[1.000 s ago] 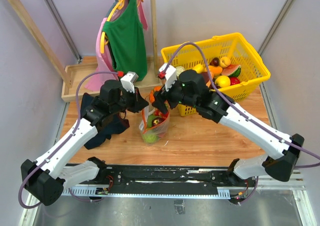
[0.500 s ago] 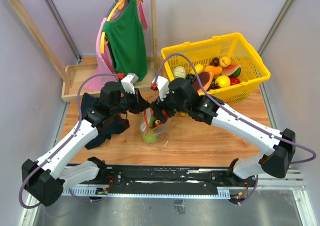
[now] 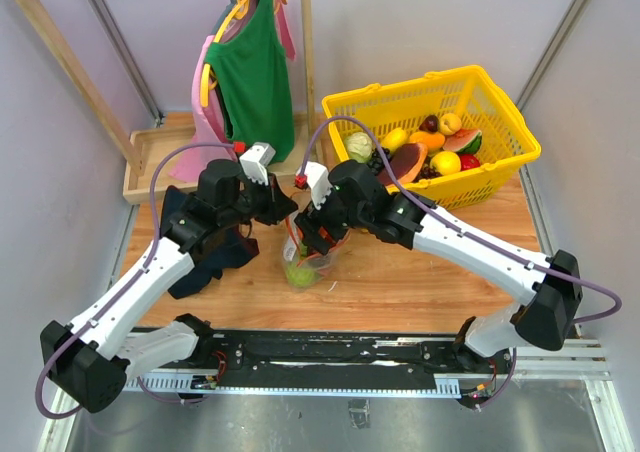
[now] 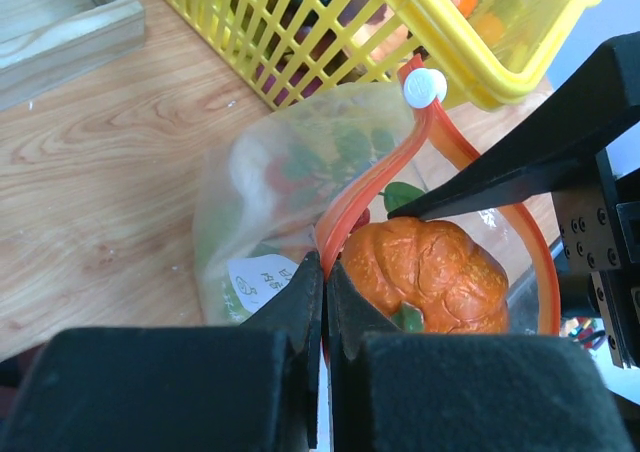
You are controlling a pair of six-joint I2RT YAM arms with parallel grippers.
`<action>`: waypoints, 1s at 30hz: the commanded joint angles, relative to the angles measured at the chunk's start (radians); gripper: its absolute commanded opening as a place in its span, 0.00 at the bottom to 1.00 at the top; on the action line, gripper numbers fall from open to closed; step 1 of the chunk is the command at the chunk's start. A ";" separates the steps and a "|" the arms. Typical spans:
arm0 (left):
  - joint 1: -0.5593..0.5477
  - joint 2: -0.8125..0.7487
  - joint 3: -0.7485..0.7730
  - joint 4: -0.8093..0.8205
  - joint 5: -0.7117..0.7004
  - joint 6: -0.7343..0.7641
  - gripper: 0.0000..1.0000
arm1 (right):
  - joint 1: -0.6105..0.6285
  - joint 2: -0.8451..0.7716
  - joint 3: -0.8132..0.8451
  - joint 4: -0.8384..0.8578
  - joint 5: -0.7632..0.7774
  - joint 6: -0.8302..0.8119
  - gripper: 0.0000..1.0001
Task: Place the food in the zip-top bag and seal the zipper
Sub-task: Place the fake vegetable in the zipper food storage bag, then pick up the fake fruit from the bin.
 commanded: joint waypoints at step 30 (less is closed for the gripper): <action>0.007 -0.051 0.034 -0.055 -0.162 0.070 0.00 | -0.013 -0.150 0.126 -0.116 0.293 0.047 0.96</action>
